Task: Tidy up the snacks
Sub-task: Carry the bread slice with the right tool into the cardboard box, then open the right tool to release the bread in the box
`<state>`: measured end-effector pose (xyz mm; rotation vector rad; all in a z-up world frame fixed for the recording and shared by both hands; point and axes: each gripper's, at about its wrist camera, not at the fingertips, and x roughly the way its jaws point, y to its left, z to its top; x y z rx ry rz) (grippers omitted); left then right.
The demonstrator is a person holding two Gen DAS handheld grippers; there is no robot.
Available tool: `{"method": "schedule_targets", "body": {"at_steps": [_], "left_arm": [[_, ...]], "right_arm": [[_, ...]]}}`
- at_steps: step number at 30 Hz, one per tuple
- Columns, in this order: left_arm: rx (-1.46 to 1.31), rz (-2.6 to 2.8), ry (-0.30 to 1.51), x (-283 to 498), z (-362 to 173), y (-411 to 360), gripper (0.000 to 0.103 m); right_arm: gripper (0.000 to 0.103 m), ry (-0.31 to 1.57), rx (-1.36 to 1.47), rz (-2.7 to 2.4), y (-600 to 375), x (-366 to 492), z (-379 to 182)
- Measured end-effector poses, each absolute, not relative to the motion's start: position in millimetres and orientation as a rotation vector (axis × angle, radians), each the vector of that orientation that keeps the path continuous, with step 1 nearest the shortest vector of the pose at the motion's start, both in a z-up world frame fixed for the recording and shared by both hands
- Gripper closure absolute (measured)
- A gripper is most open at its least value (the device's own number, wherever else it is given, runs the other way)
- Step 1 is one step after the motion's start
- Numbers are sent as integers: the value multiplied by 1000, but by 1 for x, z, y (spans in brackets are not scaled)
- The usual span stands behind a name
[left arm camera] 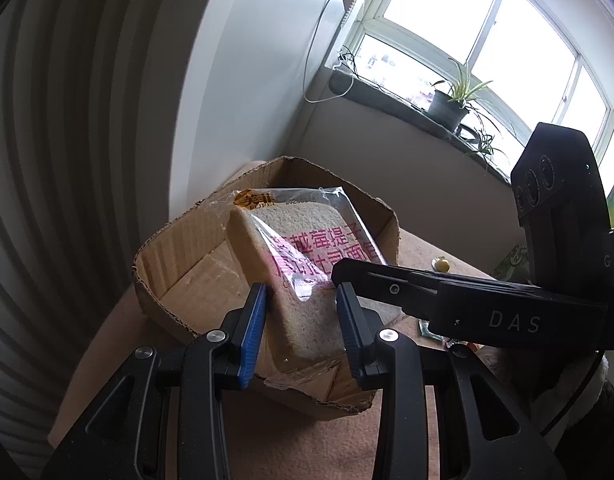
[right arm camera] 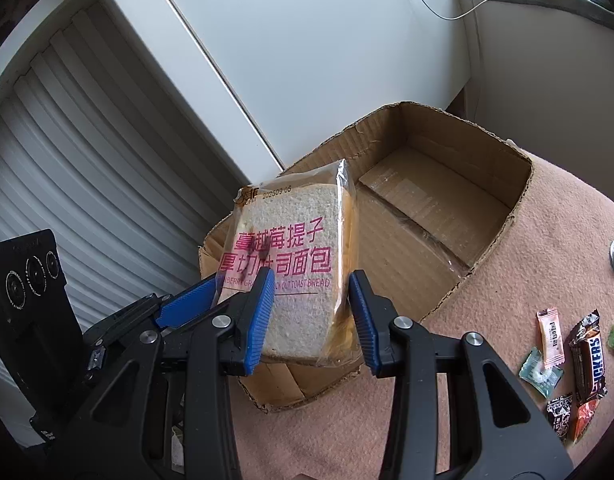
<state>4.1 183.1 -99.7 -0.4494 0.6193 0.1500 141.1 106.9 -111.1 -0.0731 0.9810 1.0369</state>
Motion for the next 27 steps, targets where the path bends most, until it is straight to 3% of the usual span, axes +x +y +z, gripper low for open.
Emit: {"method": "schedule_targets", "body": {"at_steps": [23, 25, 27], "left_arm": [[-414, 124, 593, 4, -83, 158, 69], [-407, 109, 595, 6, -81, 151, 69], [-397, 92, 597, 8, -80, 144, 69]], "right_arm": [[62, 871, -22, 934, 18, 133, -80], [52, 857, -11, 909, -2, 134, -76], [35, 833, 2, 883, -23, 133, -72]]}}
